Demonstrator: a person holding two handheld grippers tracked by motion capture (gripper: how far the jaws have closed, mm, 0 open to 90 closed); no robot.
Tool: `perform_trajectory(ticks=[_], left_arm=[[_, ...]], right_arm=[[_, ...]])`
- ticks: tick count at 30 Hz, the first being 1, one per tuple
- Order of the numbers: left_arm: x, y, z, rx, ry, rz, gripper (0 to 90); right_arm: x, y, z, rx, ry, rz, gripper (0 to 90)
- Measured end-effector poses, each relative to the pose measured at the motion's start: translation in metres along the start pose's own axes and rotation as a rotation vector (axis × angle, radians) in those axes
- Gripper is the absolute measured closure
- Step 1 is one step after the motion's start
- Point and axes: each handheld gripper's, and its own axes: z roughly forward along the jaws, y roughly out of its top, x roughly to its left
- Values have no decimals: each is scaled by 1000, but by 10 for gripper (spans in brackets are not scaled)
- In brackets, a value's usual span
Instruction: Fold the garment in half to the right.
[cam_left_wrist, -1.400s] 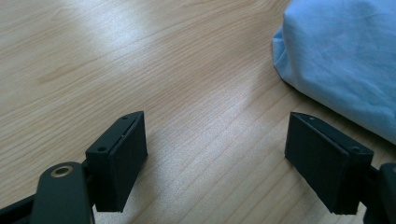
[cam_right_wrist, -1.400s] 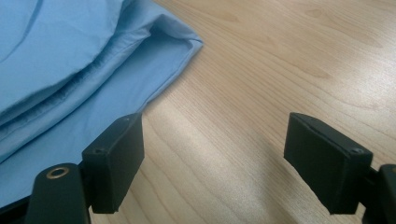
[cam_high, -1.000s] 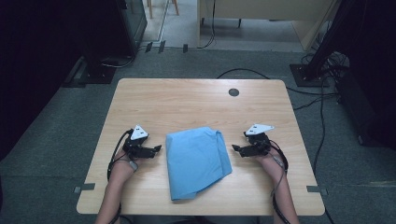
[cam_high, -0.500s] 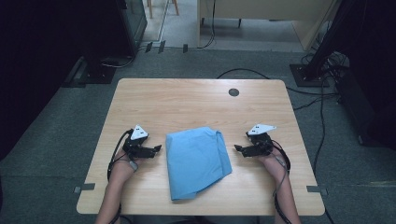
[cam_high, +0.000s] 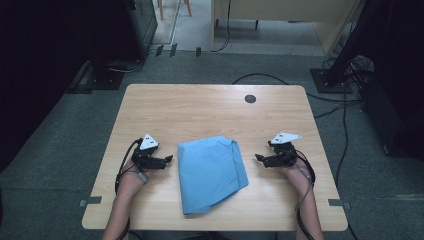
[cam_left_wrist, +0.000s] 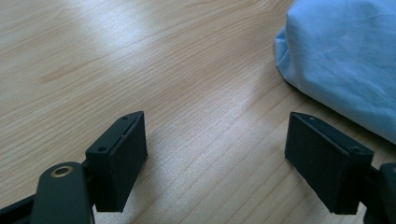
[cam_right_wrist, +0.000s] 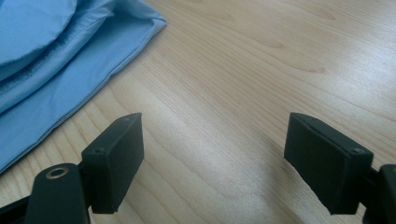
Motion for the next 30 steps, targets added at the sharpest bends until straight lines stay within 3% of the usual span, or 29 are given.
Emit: perform_trajectory(ticks=[30], left_arm=[[0, 0, 0, 0, 2, 0, 209]], right_arm=[[-10, -10, -6, -2, -29, 25, 196]])
